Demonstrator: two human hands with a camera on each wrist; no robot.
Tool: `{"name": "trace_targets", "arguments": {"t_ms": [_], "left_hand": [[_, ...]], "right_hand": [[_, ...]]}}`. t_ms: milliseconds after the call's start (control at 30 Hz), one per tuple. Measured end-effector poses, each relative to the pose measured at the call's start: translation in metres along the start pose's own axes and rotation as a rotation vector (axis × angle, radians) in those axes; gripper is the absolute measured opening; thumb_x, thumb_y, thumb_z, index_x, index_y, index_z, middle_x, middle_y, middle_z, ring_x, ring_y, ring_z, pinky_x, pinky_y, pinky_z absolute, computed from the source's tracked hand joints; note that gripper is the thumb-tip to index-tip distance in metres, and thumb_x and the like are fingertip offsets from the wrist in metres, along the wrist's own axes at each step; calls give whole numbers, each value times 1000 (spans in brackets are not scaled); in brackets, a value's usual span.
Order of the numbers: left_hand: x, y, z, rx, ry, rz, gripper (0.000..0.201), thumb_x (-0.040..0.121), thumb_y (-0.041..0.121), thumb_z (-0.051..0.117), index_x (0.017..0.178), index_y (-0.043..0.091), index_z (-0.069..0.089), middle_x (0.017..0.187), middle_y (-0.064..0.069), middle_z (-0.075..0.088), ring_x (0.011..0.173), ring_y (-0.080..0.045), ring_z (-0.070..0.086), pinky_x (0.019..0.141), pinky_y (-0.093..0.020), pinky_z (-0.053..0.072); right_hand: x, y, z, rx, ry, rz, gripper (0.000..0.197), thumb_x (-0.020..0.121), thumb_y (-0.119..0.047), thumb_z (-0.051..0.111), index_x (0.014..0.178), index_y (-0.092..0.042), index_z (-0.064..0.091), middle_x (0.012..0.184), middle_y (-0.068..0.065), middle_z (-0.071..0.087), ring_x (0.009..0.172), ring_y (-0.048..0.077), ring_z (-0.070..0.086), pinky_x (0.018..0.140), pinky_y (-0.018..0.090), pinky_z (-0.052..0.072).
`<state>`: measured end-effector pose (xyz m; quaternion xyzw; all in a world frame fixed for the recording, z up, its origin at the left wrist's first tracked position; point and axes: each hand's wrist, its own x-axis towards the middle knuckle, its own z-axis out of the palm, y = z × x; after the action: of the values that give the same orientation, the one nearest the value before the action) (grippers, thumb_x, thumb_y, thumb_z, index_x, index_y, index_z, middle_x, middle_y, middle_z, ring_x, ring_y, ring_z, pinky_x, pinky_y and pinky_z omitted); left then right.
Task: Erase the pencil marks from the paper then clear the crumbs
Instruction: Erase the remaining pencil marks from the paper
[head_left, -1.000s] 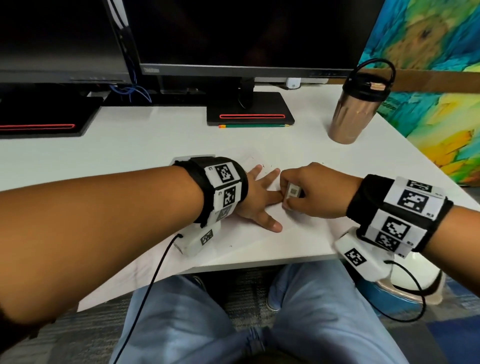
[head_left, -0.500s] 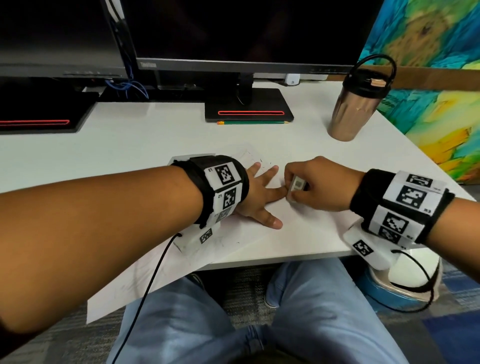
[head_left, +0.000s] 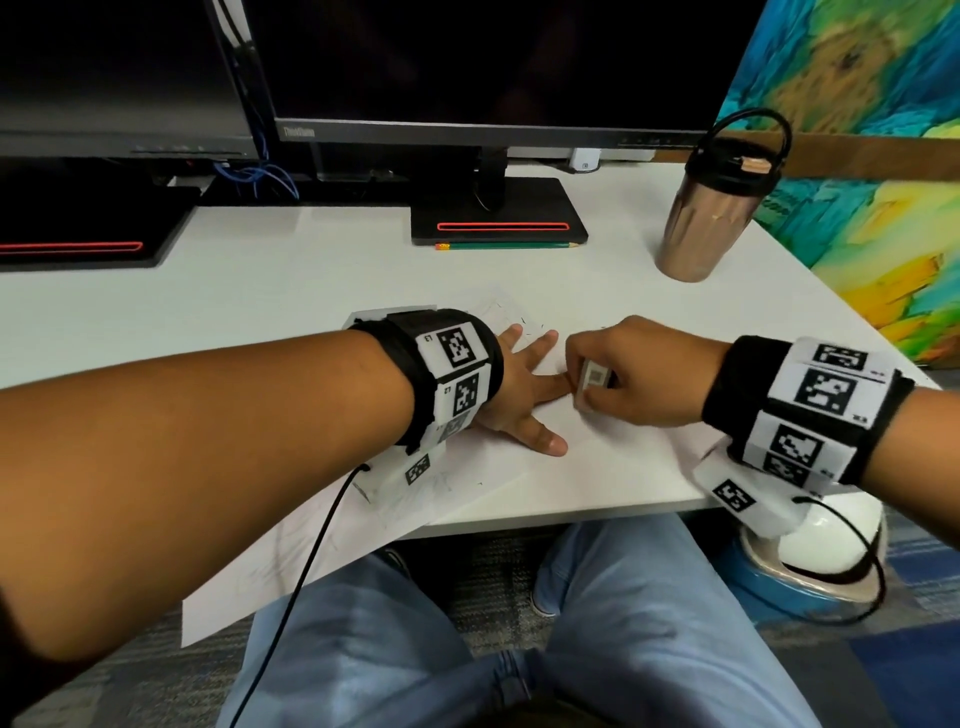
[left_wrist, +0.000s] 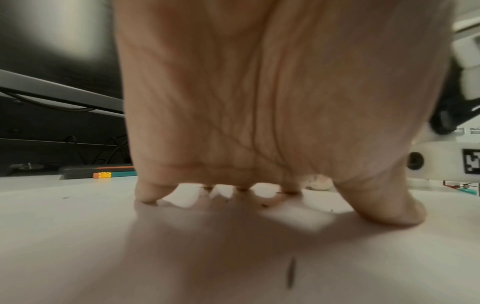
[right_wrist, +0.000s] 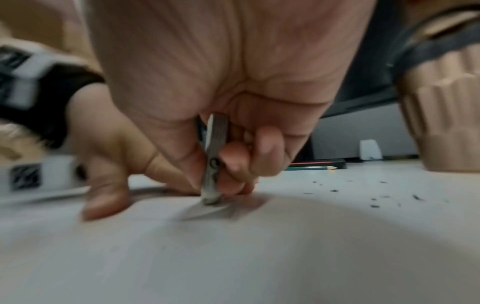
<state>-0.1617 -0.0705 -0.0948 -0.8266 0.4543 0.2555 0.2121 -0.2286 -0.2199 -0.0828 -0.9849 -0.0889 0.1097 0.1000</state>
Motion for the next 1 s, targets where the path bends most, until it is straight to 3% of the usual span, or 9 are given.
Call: {"name": "trace_targets", "arguments": {"t_ms": [100,200,333,467,567,700,800,933,1000], "left_hand": [[0,0,1,-6,2,-2,85,92,74,33,155,40,-12,161,-3,-32,149,-40,-18,114,-66,8],[1,0,0,-10,6,-1,87,91,75,33,154,40,-16,161,-4,-32,149,-41,-18,113,-67,9],[0,0,1,-5,4,-5,85,92,74,34,155,41,-12,160,-3,-32,149,-40,-19,113,-67,9],[0,1,0,11,7,-1,87,92,74,31,154,39,-18,161,-5,-32,149,-41,-17,113,-67,9],[0,1,0,16,5,-6,85,92,74,32,155,39,-14,161,-4,-32,149,-41,-17,114,-66,10],[0,0,0,1,1,3,87,92,74,32,153,39,-19,160,-4,-32,149,-41,-17,114,-67,7],[1,0,0,15,3,-4,86,92,74,33,155,40,-13,161,-4,-32,149,-41,-18,114,-66,8],[1,0,-1,-7,4,3,87,92,74,33,154,40,-18,161,-5,-32,149,-41,-17,114,-66,7],[1,0,-1,1,4,1,87,92,74,34,154,39,-15,161,-5,-32,149,-41,-18,114,-66,6]], "right_hand": [[-1,-3,2,14,-30,-24,7,85,-26,65,90,-22,61,75,-8,62,67,7,55,65,29,48],[-1,4,-3,16,17,32,7,85,-25,65,91,-22,61,75,-9,61,69,12,56,65,28,46],[-4,-3,4,9,-28,-47,7,85,-27,65,89,-22,61,73,-10,61,66,6,54,64,27,47],[-4,4,-3,-10,2,8,5,86,-23,63,91,-22,61,78,-7,63,71,12,56,67,29,48],[-6,-2,2,-10,-23,-53,4,85,-23,63,88,-22,61,73,-9,61,65,5,53,65,28,47],[-5,6,-4,-8,9,23,5,84,-22,62,88,-23,59,79,-4,64,71,15,58,69,34,51],[-5,-2,3,-27,-23,-44,7,84,-24,61,90,-20,61,77,-4,64,69,13,57,66,31,49],[-1,3,-4,-6,12,42,6,84,-24,64,89,-22,61,75,-8,62,72,14,56,67,29,48],[-1,0,-1,-23,-5,5,6,85,-24,63,89,-21,60,75,-6,61,70,14,56,66,30,48]]}}
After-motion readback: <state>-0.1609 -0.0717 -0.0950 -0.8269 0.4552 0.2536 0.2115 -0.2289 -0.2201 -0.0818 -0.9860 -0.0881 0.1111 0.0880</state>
